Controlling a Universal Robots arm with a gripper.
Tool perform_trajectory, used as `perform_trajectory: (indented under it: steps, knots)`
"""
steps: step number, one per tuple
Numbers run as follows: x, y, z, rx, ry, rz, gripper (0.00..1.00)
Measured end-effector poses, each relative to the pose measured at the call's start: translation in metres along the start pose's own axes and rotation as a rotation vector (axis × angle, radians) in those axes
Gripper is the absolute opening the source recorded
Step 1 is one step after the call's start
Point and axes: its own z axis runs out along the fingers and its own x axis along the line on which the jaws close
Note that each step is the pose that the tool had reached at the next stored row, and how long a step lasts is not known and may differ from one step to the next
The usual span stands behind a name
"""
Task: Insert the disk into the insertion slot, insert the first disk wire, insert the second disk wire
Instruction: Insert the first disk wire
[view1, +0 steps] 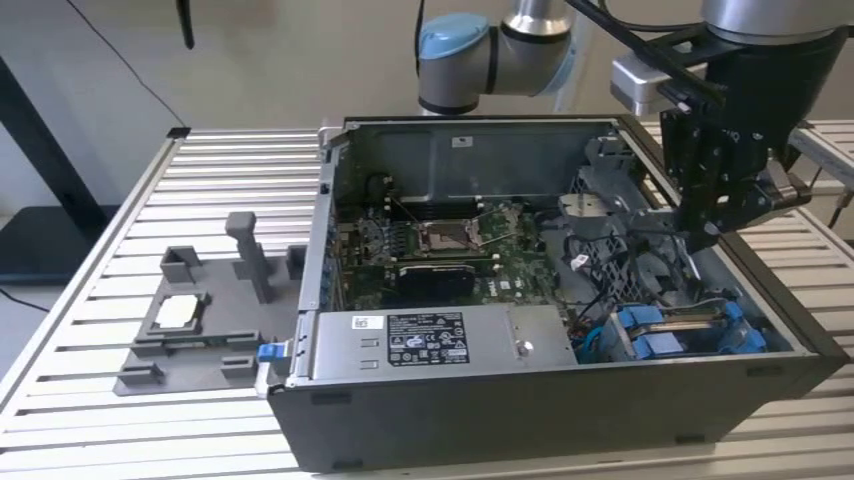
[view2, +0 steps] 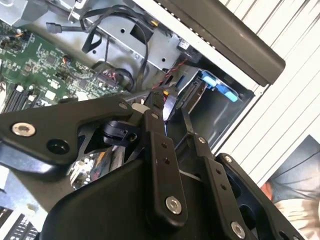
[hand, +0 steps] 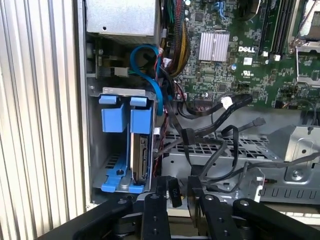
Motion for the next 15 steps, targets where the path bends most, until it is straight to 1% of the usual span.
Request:
perform_trajectory:
  steps: [3,5,8,9,10,15]
  knots:
    - [-0.0005,0.0013,0.0006,0.0139,0.0192,-0.006,0.31]
    - [-0.0011,0.0022,0.0015,0.0234,0.0289,-0.009,0.31]
    - [-0.0028,0.0038,0.0039,0.0329,0.0406,-0.012,0.31]
    - [-0.0034,0.0042,0.0047,0.0351,0.0446,-0.013,0.31]
    - [-0.0036,0.0043,0.0051,0.0353,0.0492,-0.014,0.31]
    - [-0.0039,0.0043,0.0051,0.0351,0.0525,-0.015,0.31]
